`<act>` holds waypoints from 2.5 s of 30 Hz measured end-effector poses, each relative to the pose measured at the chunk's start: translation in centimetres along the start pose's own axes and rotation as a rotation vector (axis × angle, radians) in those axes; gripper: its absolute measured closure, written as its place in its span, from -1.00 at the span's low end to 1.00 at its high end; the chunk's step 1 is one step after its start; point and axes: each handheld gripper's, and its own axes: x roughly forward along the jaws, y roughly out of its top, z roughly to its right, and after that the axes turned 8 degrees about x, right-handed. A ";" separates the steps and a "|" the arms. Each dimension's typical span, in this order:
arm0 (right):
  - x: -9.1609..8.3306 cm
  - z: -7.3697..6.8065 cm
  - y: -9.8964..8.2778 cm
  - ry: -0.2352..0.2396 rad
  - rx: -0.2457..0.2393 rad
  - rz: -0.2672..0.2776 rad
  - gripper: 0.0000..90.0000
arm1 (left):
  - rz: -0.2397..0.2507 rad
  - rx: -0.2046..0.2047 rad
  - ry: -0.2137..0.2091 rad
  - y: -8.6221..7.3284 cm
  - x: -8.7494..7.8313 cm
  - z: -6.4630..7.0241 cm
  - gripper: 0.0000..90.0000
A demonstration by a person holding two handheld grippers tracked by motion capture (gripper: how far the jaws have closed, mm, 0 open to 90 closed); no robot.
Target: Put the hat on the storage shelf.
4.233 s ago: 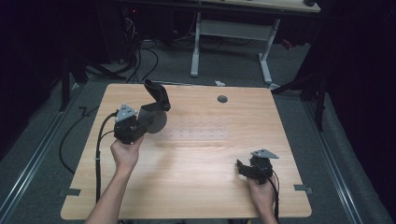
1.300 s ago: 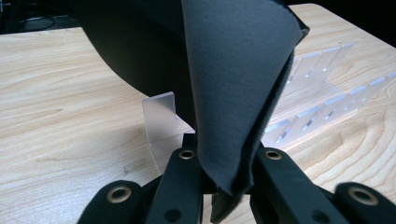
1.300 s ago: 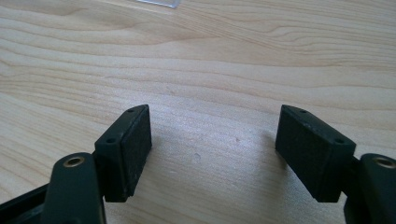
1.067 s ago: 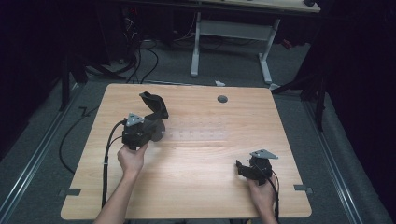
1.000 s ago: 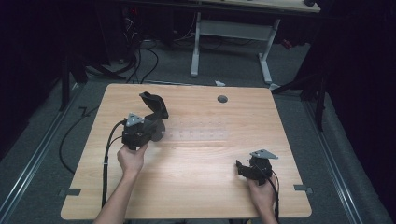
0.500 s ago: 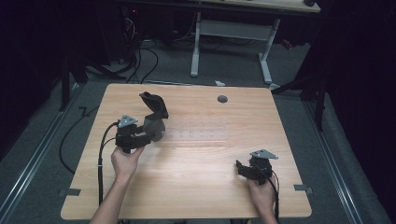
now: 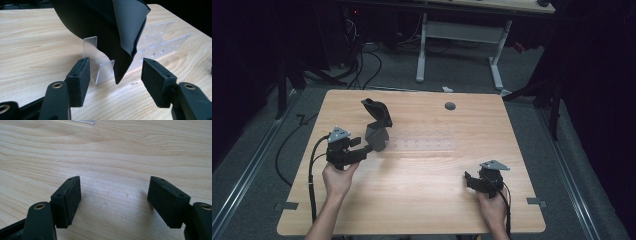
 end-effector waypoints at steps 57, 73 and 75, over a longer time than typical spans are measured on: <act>0.0 0.0 0.0 0.000 0.000 0.000 -0.40 | -0.120 0.147 -0.130 -6.8 -2.4 4.1 -0.19; 0.0 0.0 0.0 0.000 0.000 0.000 -0.40 | -0.164 0.162 -0.123 -8.4 -1.4 4.8 -0.28; 0.0 0.0 0.0 0.000 0.000 -0.001 -0.40 | -0.167 0.165 -0.123 -8.7 -1.3 4.9 -0.28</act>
